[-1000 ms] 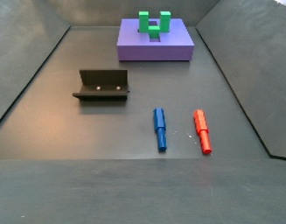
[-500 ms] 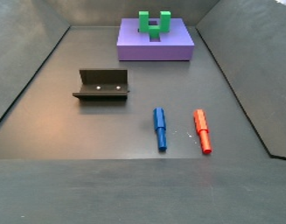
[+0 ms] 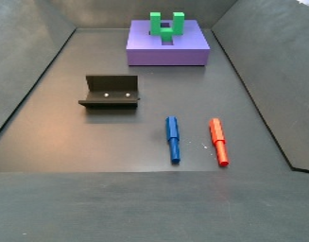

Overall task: Pick up the brown object. Move up. Place the brown object on the fixture. Regrasp the brown object. Move to above the board. Insert the brown object.
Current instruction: Move to above the board, then insert the brown object.

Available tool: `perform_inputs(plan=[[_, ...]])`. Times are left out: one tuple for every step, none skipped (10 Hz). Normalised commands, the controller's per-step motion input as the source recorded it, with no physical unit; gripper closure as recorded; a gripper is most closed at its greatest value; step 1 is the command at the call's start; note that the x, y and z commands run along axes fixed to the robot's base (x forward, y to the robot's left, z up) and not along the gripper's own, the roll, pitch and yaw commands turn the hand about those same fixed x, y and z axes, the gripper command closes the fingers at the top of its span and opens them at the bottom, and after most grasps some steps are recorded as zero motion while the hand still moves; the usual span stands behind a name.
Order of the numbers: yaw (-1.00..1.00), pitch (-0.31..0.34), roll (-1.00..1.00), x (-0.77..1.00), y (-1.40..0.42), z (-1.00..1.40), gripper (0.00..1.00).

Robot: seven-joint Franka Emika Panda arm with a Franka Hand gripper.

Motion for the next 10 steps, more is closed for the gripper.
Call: perform_inputs(plan=[[0.0, -0.009, -0.32, -0.05, 0.01, 0.0, 1.0], [-0.28, 0.0, -0.27, 0.0, 0.0, -0.32, 1.0], [-0.37, 0.0, -0.3, 0.13, 0.0, -0.34, 1.0], [-0.51, -0.044, -0.38, 0.0, 0.0, -0.31, 1.0], [-0.65, -0.061, -0.38, 0.0, 0.0, -0.27, 1.0], [-0.64, -0.099, -0.4, 0.0, 0.0, -0.23, 1.0], [-0.71, -0.106, -0.37, -0.05, -0.04, -0.16, 1.0], [-0.8, -0.204, -0.31, -0.03, -0.08, -0.07, 1.0], [-0.85, -0.243, -0.26, -0.09, -0.07, -0.21, 1.0], [-0.91, -0.251, -0.2, -0.07, -0.08, -0.26, 1.0]])
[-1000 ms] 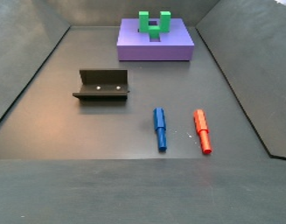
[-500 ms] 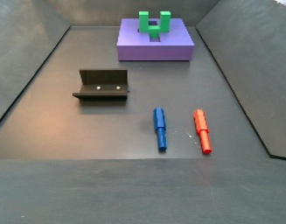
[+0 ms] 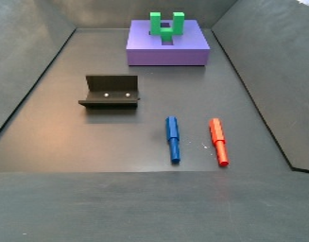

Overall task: Pick up the brown object. Move up. Place the brown object on the fixture. Regrasp the brown object. Move to above the board. Insert the brown object.
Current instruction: Insert the brown object.

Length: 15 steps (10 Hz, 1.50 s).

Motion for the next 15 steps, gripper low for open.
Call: perform_inputs(plan=[[-0.99, -0.216, -0.13, -0.01, -0.05, -0.26, 1.0], [-1.0, -0.104, -0.04, 0.0, -0.08, -0.31, 1.0], [-1.0, 0.0, -0.03, 0.0, -0.02, -0.29, 1.0], [-1.0, -0.007, -0.01, 0.0, -0.01, -0.36, 1.0], [-1.0, 0.0, 0.0, 0.0, 0.0, -0.34, 1.0], [-1.0, 0.0, 0.0, 0.0, 0.0, -0.33, 1.0], [-1.0, 0.0, 0.0, 0.0, 0.0, -0.33, 1.0], [-0.96, -0.019, 0.0, 0.0, -0.23, -0.27, 1.0], [-0.97, -0.109, -0.06, 0.0, -0.15, -0.26, 1.0], [-0.96, -0.109, -0.12, 0.0, -0.11, -0.15, 1.0], [-0.97, -0.163, -0.15, 0.0, -0.07, -0.17, 1.0], [-0.97, -0.154, -0.15, 0.0, -0.07, -0.16, 1.0], [-0.98, -0.11, -0.13, 0.0, -0.07, -0.18, 1.0], [-1.0, -0.149, -0.11, 0.0, -0.06, -0.26, 1.0], [-0.97, -0.126, -0.08, 0.0, -0.14, -0.23, 1.0]])
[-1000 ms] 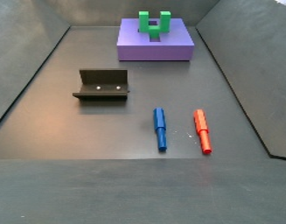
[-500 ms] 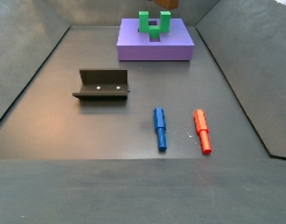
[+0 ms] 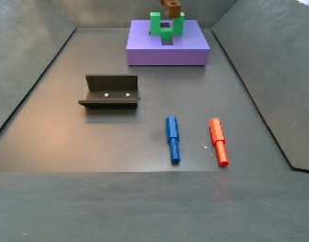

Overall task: Pick up the brown object. Move up. Place the brown object on the fixture. Regrasp the brown object. Move to above the board. Insert the brown object.
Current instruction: Insert the brown object.

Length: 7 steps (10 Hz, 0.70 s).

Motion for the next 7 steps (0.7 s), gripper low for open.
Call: perform_inputs(plan=[[-0.65, -0.077, -0.02, -0.17, -0.06, -0.23, 1.0], [-0.22, 0.0, 0.0, -0.06, 0.0, -0.2, 1.0], [-0.11, -0.08, 0.06, -0.06, 0.0, -0.24, 1.0], [0.0, -0.234, 0.09, -0.09, 0.0, -0.2, 1.0], [0.0, -0.239, 0.06, 0.0, -0.01, -0.14, 1.0], [0.04, -0.171, 0.05, 0.07, -0.05, -0.11, 1.0], [0.0, -0.116, 0.06, 0.13, -0.06, -0.17, 1.0]])
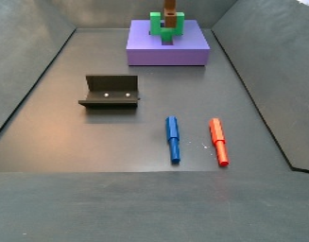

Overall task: Pick up the brown object. Move up. Place the brown object on the fixture. Regrasp the brown object. Move to above the board. Insert the brown object.
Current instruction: Insert the brown object.

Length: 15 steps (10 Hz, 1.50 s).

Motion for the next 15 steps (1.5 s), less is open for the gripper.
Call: perform_inputs(plan=[[0.0, -0.109, 0.12, 0.1, -0.03, -0.25, 1.0], [0.03, -0.104, 0.2, 0.15, 0.0, -0.3, 1.0], [0.13, -0.1, 0.28, 0.06, 0.0, -0.33, 1.0], [0.12, -0.09, 0.26, 0.05, 0.0, -0.3, 1.0], [0.1, -0.091, 0.21, 0.0, 0.0, -0.29, 1.0], [0.03, -0.084, 0.12, -0.01, 0.0, -0.26, 1.0], [0.01, -0.066, 0.0, -0.04, -0.05, -0.25, 1.0], [0.0, -0.017, -0.03, 0.02, -0.11, -0.28, 1.0], [0.0, 0.0, -0.05, 0.0, -0.04, -0.26, 1.0], [0.0, 0.0, 0.0, -0.02, 0.0, -0.2, 1.0], [0.0, 0.0, 0.0, -0.06, 0.0, -0.18, 1.0], [0.0, 0.0, 0.0, -0.03, 0.0, -0.17, 1.0], [0.0, 0.0, -0.02, 0.0, 0.0, -0.21, 1.0], [0.0, -0.01, -0.09, 0.0, 0.0, -0.3, 1.0], [0.0, 0.0, -0.13, 0.07, 0.0, -0.39, 1.0]])
